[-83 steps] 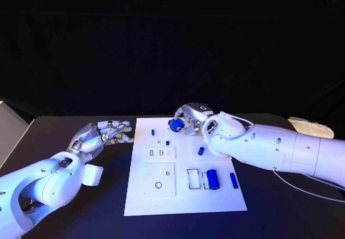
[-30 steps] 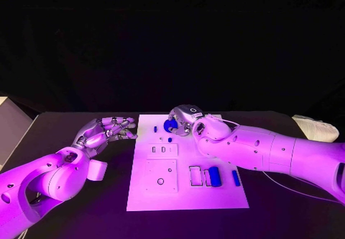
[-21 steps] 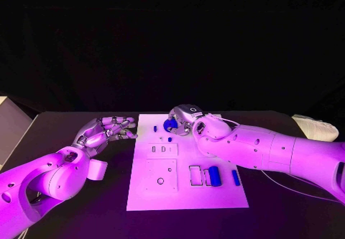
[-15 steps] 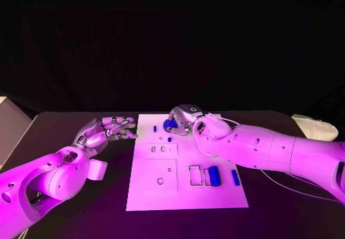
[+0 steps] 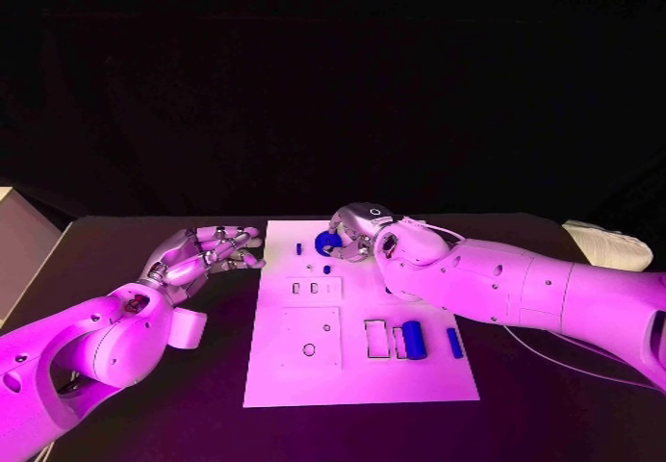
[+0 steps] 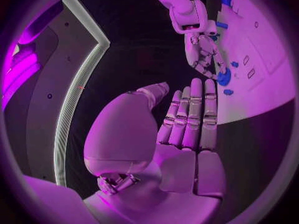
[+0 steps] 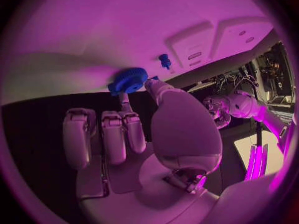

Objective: Assemble the parts on the task board

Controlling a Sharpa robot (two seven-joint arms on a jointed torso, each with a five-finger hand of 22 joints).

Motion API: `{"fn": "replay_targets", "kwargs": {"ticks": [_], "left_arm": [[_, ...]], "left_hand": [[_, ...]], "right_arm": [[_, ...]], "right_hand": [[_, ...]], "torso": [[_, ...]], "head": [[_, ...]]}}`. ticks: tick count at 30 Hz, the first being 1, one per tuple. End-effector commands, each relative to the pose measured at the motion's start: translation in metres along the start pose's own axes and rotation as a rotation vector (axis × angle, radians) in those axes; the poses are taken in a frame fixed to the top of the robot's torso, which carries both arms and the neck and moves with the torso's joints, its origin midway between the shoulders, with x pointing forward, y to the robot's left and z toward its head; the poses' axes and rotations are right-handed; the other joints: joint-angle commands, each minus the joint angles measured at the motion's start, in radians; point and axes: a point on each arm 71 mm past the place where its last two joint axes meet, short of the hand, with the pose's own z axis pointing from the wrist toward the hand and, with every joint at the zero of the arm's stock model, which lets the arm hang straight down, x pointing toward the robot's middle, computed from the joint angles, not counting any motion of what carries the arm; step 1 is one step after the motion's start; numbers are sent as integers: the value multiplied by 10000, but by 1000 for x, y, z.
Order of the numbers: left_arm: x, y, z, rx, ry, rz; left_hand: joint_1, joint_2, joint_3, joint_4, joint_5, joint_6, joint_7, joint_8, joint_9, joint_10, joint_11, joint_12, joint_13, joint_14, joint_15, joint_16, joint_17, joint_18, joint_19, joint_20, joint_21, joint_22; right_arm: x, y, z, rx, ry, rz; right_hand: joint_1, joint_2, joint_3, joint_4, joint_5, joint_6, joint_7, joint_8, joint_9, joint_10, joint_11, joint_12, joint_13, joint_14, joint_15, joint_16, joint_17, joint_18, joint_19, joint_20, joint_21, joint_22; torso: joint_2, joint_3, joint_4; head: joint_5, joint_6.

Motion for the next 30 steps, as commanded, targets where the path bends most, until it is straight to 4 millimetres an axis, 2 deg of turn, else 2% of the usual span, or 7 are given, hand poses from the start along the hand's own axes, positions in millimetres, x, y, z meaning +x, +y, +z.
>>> {"fn": "replay_targets", "kwargs": {"ticks": [1,15,19,25,30], "left_arm": [[3,0,0,36,247,-21],[2,1,0,19,229,16],[2,1,0,17,222,21],[1,1,-1,6,209,22],[0,2,-1,3,187,32]], "left_hand": [[-3,-88,62,-2,-6,20,52,-18,13,-37,35,-20,12,-49,-10,57,9,108,-82,18,61,15],[-10,-87,63,3,-6,14,54,-21,12,-43,37,-21,12,-59,-7,66,10,108,-89,21,64,16],[-10,-87,63,3,-6,14,54,-21,12,-43,37,-21,12,-59,-7,66,10,108,-89,21,64,16],[-10,-87,63,3,-6,14,54,-21,12,-43,37,-21,12,-59,-7,66,10,108,-89,21,64,16],[-10,-87,63,3,-6,14,54,-21,12,-43,37,-21,12,-59,-7,66,10,108,-89,21,64,16]], "right_arm": [[10,-3,-4,41,714,-102],[8,-11,-13,83,767,-88],[7,-14,-18,102,615,-46],[0,-23,-27,177,-19,81],[-11,-33,-37,193,-704,446]], "right_hand": [[-106,22,-14,50,73,-46,-4,-31,-9,1062,85,34,2629,1059,68,63,2632,-158,632,65,19,1477],[-129,55,-14,51,179,-36,-4,-35,-8,1062,83,34,2629,1059,69,63,2632,-158,632,66,18,1479],[-144,71,-12,55,209,-18,-8,-29,-5,1062,82,34,2629,1059,68,63,2632,-159,635,65,23,1485],[-155,116,21,39,382,38,-23,-11,4,1062,67,34,2629,1059,56,63,2632,-159,636,59,23,1488],[-31,46,51,-36,467,46,-27,-18,4,1062,61,34,2629,1059,46,63,2632,-151,626,50,-5,1458]], "torso": [[-3,-3,9],[6,9,-24],[-1,5,-9],[-11,17,-29],[-7,23,-58]], "head": [[8,-33],[52,-56],[45,-58],[41,-24],[24,41]]}}
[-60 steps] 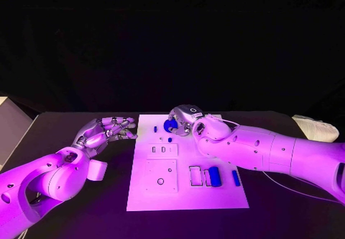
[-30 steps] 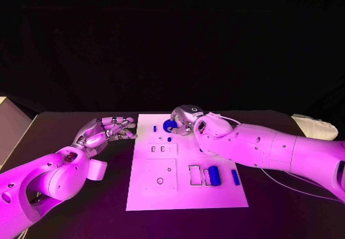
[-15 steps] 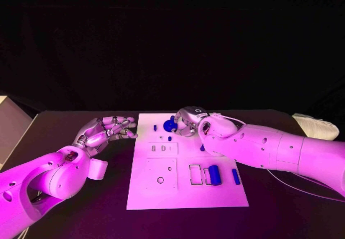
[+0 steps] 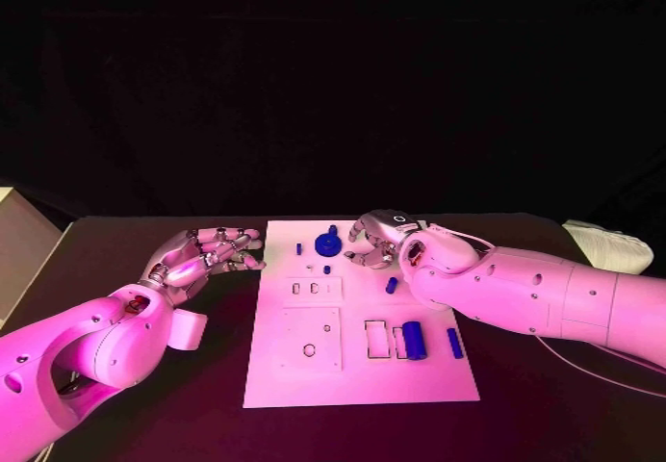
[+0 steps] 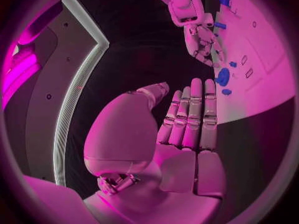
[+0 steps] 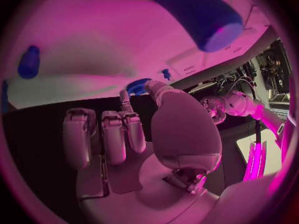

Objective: Assemble the parts on the task board

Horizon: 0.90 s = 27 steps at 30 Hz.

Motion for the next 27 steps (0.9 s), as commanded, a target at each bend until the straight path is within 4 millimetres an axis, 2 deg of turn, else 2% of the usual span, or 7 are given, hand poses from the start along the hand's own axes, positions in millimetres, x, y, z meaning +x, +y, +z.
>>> {"fn": "replay_targets", "kwargs": {"ticks": [1,11,16,21,22,25,27], "left_arm": [[2,-1,0,78,187,-6],[-2,1,-1,69,129,12],[-2,2,-1,47,156,-7],[-2,4,-1,6,177,-20],[-2,4,-1,-4,176,-21],[-3,6,-1,-31,162,-22],[-3,6,-1,-43,151,-21]], "left_hand": [[-10,-87,63,3,-6,13,55,-21,14,-43,37,-21,15,-60,-7,67,13,107,-52,-15,64,10],[-12,-95,66,1,-5,0,57,-26,13,-58,42,-24,14,-85,-2,88,14,107,-69,-10,69,12],[-10,-96,67,-1,-5,2,55,-25,14,-54,40,-21,15,-89,-2,91,14,107,-71,-10,70,12],[5,-95,82,-15,-5,31,40,-5,25,54,15,34,41,-112,-15,125,18,111,-87,-7,82,18],[4,-95,87,-15,-5,32,34,-3,26,97,7,53,51,-119,-19,137,19,112,-91,-7,86,20],[2,-98,97,-16,-5,35,25,2,30,182,-10,89,71,-132,-30,161,21,114,-99,-8,97,25],[2,-97,103,-15,-6,35,20,3,31,214,-16,104,78,-136,-34,170,22,115,-102,-8,101,27]], "right_arm": [[-12,-5,-6,-88,-925,509],[-41,-47,-29,-105,-868,2502],[-52,-84,-40,266,-650,3010],[-55,-109,-48,571,-289,3015],[-55,-113,-49,624,-216,2983],[-56,-123,-52,750,-54,2841],[-56,-128,-54,826,22,2770]], "right_hand": [[143,-82,68,-70,43,51,-9,-4,-5,1062,64,34,2631,1059,45,63,2634,-151,623,48,-11,1448],[1365,-325,276,-690,-1038,84,42,-53,-10,1062,107,34,2631,1042,50,36,2563,-116,550,57,-157,1317],[1830,-438,294,-974,-1102,93,36,-70,-20,1062,105,34,2631,1043,30,37,2567,-129,563,45,-119,1374],[2191,-505,323,-1195,-1188,104,21,-85,-32,1062,93,34,2631,1054,-4,55,2614,-139,576,17,-87,1419],[2211,-512,323,-1208,-1195,105,20,-87,-33,1062,93,34,2631,1053,-7,54,2610,-140,578,15,-81,1426],[2275,-536,321,-1251,-1213,106,13,-92,-37,1062,89,34,2631,1058,-16,62,2630,-141,578,7,-80,1429],[2296,-557,311,-1268,-1230,101,10,-98,-40,1062,87,34,2631,1059,-21,62,2631,-144,582,3,-71,1441]], "torso": [[-3,25,-42],[-13,133,-163],[-14,189,-201],[-6,240,-219],[0,264,-226],[3,245,-218],[10,256,-218]], "head": [[-1,55],[-94,169],[-157,180],[-201,159],[-209,153],[-248,125],[-253,126]]}}
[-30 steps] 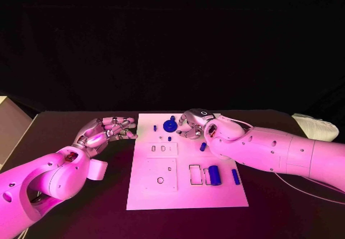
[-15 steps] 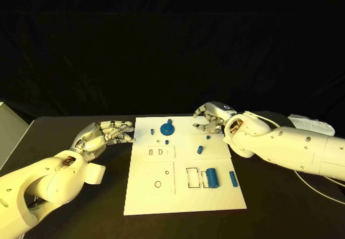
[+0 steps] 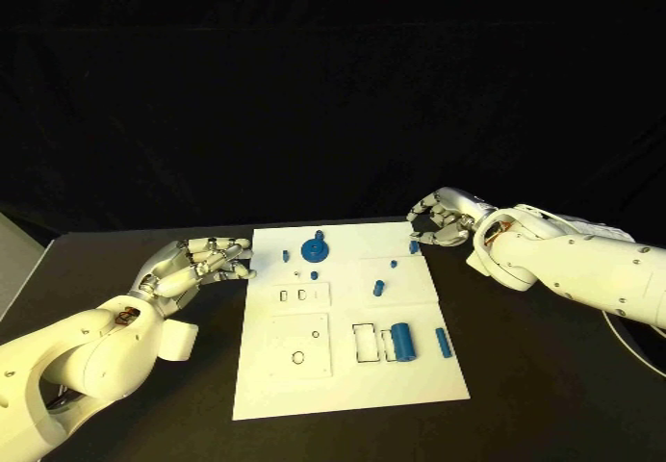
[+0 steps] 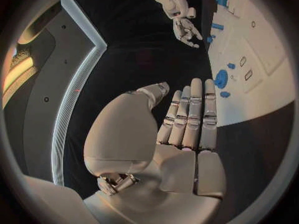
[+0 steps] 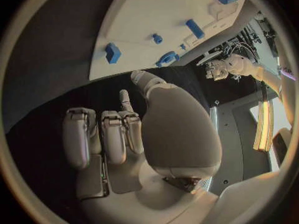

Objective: Assemble the parts on the task board

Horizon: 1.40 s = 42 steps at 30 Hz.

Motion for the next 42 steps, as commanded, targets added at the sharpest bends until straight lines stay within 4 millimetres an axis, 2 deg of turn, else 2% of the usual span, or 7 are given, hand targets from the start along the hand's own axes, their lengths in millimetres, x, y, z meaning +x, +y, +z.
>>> {"fn": "replay_targets", "kwargs": {"ticks": [1,7,17,22,34,38,42], "left_arm": [[2,1,0,70,240,-38],[2,2,0,51,229,-46],[0,4,-1,16,168,-33],[-1,4,-1,13,170,-30],[0,4,-1,16,178,-28],[0,4,-1,16,186,-29],[0,4,-1,14,183,-25]], "left_hand": [[2,-97,68,7,-6,35,20,3,8,56,2,41,10,-100,2,62,12,116,-65,29,54,14],[2,-102,68,6,-6,33,18,3,8,63,1,43,12,-102,0,66,12,117,-66,29,56,15],[4,-111,69,2,-7,25,15,-1,7,57,1,38,10,-106,-1,70,12,117,-68,29,58,16],[4,-111,69,2,-7,25,15,-1,7,57,1,38,10,-106,-1,70,12,117,-68,29,58,16],[5,-117,72,0,-7,17,15,-5,6,46,2,30,8,-111,-1,76,11,117,-71,29,62,17],[5,-117,72,0,-7,17,15,-5,6,46,2,30,8,-111,-1,76,11,117,-71,29,62,17],[5,-117,72,0,-7,17,15,-5,6,46,2,30,8,-111,-1,76,11,117,-71,29,62,17]], "right_arm": [[2,-3,-1,-283,678,194],[1,-11,-1,-99,870,77],[6,-16,-3,85,1176,-49],[9,-19,-2,240,1182,-154],[22,-21,-1,417,1353,-218],[24,-22,-1,476,1383,-222],[26,-23,-1,545,1354,-234]], "right_hand": [[98,-15,-1,-90,-41,59,-27,-59,-19,1026,48,34,2633,1058,-23,62,2631,-144,582,0,54,1445],[123,-49,-23,-112,-63,33,-28,-78,-27,1026,43,34,2633,1059,-21,63,2634,-145,583,-3,56,1450],[81,-111,-138,-87,-64,-45,-1,-133,-50,1026,55,34,2633,1059,25,63,2634,-148,585,17,58,1455],[34,-120,-212,-48,-61,-79,14,-158,-60,1026,69,34,2633,1059,50,63,2634,-144,578,35,41,1439],[-25,-132,-339,10,-79,-139,35,-200,-75,1025,90,34,2633,1059,80,63,2634,-147,584,63,51,1454],[-42,-117,-365,32,-77,-133,40,-199,-74,1026,95,34,2633,1059,86,63,2634,-150,589,69,61,1465],[-51,-82,-387,58,-57,-109,44,-189,-70,1026,100,34,2633,1059,92,63,2634,-152,594,77,68,1474]], "torso": [[6,-2,6],[5,-25,29],[-9,-44,0],[-18,-58,11],[-19,-52,12],[-27,-65,18],[-22,-52,9]], "head": [[-35,-40],[-63,-103],[-43,-176],[-72,-195],[-72,-239],[-80,-246],[-61,-251]]}}
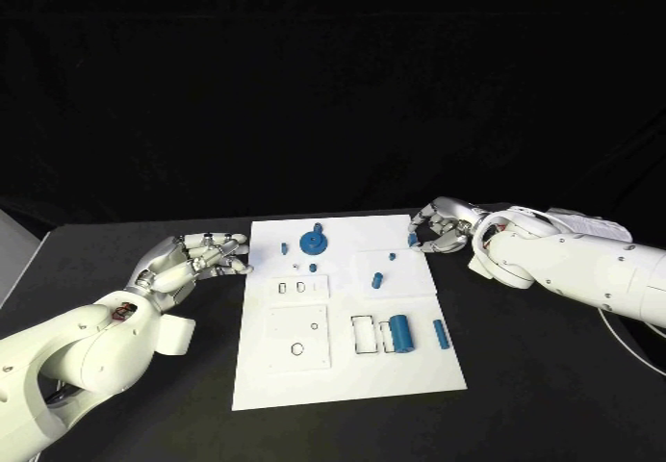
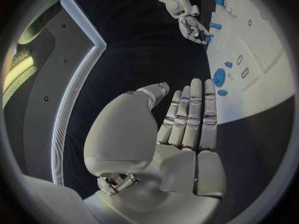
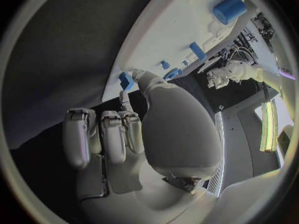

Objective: Assemble the parts on the task board

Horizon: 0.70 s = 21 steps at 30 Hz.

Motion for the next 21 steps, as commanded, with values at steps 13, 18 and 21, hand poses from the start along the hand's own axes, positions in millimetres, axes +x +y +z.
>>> {"fn": "replay_targets", "kwargs": {"ticks": [13,18,21], "left_arm": [[2,0,0,97,231,5],[2,0,0,91,231,6],[2,0,1,86,225,7]], "left_hand": [[0,-120,60,-20,-7,6,18,-9,8,33,6,18,7,-52,1,52,14,116,-81,28,69,15],[0,-120,60,-20,-7,6,18,-9,8,33,6,18,7,-52,1,52,14,116,-81,28,69,15],[0,-120,60,-20,-7,6,18,-9,8,33,6,18,7,-52,1,52,14,116,-81,28,69,15]], "right_arm": [[2,-4,2,254,-38,-145],[3,-3,3,250,-11,-140],[4,-3,3,241,-1,-135]], "right_hand": [[-57,267,-79,171,121,163,-13,71,25,1062,55,34,2634,1059,83,63,2628,-161,616,88,56,1516],[-56,336,-44,208,141,224,-29,98,31,1062,44,34,2634,1059,67,63,2628,-165,624,79,73,1536],[-46,372,-18,219,147,254,-37,111,34,1062,38,34,2634,1059,56,63,2628,-166,626,72,76,1541]], "torso": [[2,0,-5],[-1,0,-2],[0,-4,-3]], "head": [[-20,-17],[-20,-48],[-20,-51]]}}
